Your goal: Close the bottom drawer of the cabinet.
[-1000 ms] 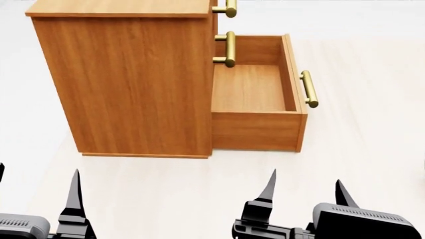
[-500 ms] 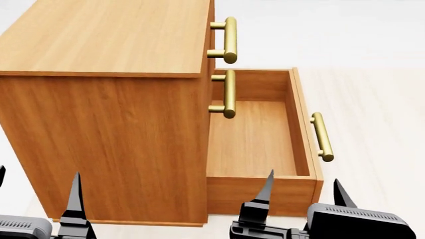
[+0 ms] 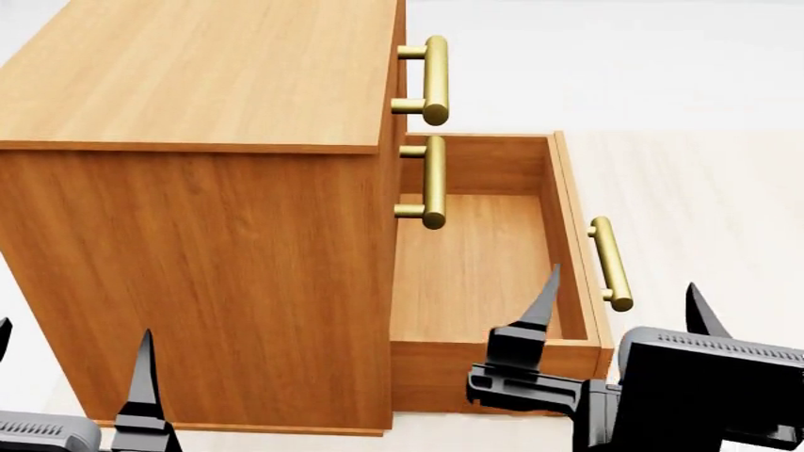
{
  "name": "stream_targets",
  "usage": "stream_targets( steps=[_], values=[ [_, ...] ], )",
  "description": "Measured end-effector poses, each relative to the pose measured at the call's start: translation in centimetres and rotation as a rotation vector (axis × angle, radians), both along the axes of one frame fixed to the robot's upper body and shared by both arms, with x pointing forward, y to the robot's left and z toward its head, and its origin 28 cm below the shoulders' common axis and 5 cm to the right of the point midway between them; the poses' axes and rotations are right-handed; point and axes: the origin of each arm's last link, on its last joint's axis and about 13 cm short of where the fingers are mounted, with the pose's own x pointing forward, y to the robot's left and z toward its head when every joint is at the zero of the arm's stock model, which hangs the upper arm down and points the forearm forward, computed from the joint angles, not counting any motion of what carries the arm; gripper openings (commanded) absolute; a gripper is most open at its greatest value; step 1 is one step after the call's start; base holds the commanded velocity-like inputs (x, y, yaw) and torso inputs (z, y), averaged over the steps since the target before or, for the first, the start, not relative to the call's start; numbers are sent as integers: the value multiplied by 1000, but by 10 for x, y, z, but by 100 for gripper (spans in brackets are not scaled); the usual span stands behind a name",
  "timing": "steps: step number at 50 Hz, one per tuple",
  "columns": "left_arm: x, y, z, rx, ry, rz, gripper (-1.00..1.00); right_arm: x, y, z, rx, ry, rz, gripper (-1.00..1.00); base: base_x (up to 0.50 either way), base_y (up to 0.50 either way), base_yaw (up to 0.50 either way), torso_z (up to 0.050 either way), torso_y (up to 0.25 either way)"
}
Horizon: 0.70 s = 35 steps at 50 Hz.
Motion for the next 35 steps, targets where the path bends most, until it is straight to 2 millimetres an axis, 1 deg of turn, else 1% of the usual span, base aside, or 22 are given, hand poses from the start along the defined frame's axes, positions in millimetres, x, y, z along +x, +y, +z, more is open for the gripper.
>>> stream_targets(
  steps=[8,12,16,20,26,35],
  values=[
    [0,0,-1,0,2,1,100,16,-21,18,-22,-29,-49,100,0,0,0,0,0],
    [0,1,-1,0,2,2,100,27,-35,21,-33,-32,-78,100,0,0,0,0,0],
    [0,1,-2,0,3,2,100,39,-49,20,-40,-22,-106,100,0,0,0,0,0],
    [0,1,-2,0,4,2,100,52,-61,15,-48,2,-134,100,0,0,0,0,0],
    [0,1,-3,0,6,1,100,69,-77,2,-50,52,-167,100,0,0,0,0,0],
    [0,1,-4,-1,9,1,100,89,-92,-23,-50,137,-192,100,0,0,0,0,0]
  ],
)
